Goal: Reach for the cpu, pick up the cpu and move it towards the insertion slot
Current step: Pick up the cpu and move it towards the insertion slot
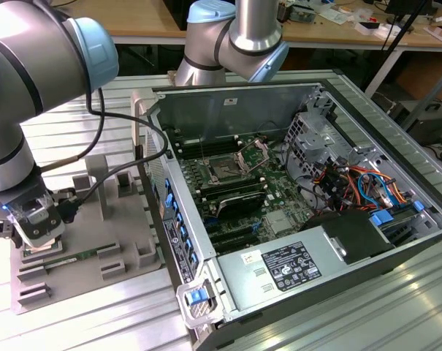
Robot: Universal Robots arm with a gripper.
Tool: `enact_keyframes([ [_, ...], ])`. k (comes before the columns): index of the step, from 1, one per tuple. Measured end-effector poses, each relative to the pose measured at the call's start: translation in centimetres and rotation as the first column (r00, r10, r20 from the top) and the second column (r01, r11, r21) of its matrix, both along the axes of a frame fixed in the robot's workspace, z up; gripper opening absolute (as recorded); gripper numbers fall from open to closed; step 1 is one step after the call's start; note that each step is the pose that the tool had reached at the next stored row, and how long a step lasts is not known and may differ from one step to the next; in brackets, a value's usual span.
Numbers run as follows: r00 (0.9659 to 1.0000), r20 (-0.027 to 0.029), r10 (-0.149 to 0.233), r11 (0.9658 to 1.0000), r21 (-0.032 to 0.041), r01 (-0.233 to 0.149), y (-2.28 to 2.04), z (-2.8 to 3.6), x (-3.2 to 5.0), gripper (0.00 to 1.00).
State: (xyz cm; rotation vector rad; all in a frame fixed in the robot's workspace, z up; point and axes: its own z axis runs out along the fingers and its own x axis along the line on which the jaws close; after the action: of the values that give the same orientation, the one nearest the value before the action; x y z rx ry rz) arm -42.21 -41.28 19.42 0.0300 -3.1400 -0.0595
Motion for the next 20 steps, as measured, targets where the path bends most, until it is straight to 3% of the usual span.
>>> enact_keyframes([
  [17,1.0000,0.0000,0.000,1.0000,0.0000,0.000,0.00,-0.55,0.00,0.60],
  [20,1.0000,-0.0003,0.000,1.0000,-0.0002,0.000,0.00,-1.06,0.00,0.55],
])
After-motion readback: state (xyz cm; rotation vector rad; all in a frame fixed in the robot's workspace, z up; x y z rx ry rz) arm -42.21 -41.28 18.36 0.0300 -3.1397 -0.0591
